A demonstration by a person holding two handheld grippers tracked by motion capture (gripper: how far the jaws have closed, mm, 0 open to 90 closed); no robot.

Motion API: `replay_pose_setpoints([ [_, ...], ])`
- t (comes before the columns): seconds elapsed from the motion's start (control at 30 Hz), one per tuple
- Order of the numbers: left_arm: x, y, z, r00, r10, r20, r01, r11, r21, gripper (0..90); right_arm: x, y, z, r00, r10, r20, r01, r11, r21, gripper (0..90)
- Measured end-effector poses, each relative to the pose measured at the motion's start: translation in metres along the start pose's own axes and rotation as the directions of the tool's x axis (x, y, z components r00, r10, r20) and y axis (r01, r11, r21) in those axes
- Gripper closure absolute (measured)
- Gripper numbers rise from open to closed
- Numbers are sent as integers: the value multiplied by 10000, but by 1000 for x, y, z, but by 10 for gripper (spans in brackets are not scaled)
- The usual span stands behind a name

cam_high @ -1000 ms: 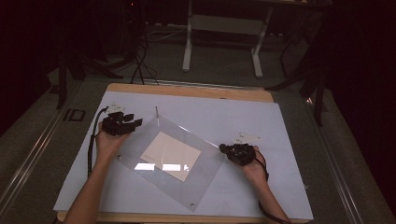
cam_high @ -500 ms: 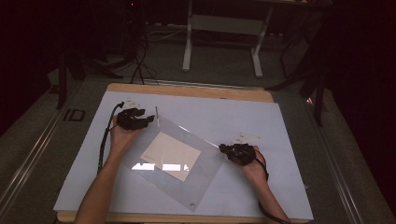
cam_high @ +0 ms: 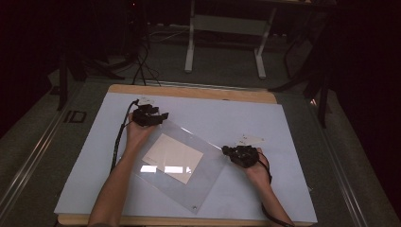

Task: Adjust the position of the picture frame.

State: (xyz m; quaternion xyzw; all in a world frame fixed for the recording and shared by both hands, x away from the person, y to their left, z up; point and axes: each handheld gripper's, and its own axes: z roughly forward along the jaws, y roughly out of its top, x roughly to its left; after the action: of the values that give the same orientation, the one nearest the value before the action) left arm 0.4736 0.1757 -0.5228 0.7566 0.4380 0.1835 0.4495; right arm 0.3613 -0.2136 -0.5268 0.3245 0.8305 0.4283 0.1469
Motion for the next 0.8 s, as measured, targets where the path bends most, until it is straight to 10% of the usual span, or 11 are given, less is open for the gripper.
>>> replay_pose_setpoints([
  [0.4,4,-2,14,9991,-395,-180,400,9988,291,518,-1,0,0,9994,353,-45,-353,9994,-40,842],
  [0.8,9,-2,13,9957,-446,-818,496,9970,593,822,2,-2,0,9954,947,157,-944,9954,-178,837],
])
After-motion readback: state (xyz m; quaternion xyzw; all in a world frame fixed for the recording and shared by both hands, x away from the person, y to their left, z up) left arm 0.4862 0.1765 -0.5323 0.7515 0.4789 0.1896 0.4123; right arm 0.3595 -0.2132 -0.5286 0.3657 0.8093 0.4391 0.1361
